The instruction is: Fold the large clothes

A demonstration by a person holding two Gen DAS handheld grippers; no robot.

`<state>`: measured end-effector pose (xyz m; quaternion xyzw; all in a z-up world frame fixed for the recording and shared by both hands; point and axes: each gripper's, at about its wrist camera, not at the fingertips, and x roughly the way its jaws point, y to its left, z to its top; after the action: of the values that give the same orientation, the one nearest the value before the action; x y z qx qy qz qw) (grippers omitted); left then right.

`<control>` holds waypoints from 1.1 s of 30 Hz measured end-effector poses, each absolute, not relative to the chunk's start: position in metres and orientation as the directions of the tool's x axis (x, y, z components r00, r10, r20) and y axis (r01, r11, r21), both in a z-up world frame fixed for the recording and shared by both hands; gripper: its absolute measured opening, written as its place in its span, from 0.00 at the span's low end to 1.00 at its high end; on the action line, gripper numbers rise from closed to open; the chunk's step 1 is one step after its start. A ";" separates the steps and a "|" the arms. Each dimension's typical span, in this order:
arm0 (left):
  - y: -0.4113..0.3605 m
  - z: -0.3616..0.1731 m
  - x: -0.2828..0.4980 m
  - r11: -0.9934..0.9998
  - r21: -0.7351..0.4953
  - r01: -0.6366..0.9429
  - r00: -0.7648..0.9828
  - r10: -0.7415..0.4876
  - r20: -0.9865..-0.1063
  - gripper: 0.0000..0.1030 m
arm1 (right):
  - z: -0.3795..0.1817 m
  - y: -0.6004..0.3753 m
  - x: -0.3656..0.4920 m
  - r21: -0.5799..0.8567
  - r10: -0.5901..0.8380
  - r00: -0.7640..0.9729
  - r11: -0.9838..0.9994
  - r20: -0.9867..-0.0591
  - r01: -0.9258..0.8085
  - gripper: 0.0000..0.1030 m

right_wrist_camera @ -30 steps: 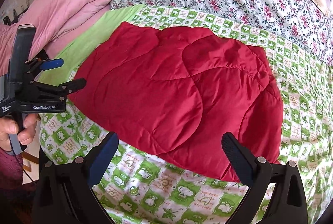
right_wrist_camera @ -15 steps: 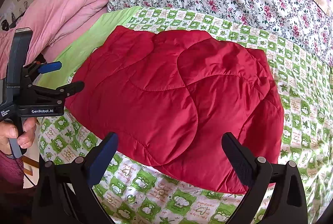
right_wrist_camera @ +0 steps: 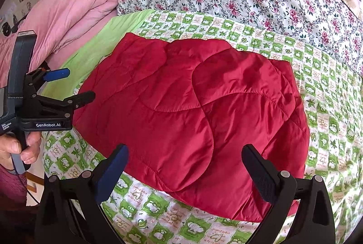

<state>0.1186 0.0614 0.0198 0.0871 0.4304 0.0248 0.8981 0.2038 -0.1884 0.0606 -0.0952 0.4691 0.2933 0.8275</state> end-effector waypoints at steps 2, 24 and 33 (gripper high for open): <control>0.061 0.019 0.120 0.984 0.176 0.031 0.627 0.118 -0.770 0.99 | 0.061 -0.187 0.206 0.118 0.397 0.385 0.809 -0.833 -0.576 0.98; 0.061 0.018 0.136 0.985 0.167 0.047 0.614 0.103 -0.783 0.99 | 0.058 -0.183 0.225 0.119 0.394 0.371 0.804 -0.841 -0.583 0.98; 0.060 0.018 0.140 0.985 0.162 0.061 0.614 0.091 -0.784 0.99 | 0.059 -0.182 0.229 0.114 0.391 0.374 0.804 -0.841 -0.584 0.98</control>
<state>0.1403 0.0604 0.0180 0.0865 0.4390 0.0083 0.8943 0.2292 -0.1823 0.0590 -0.1015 0.4748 0.2961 0.8225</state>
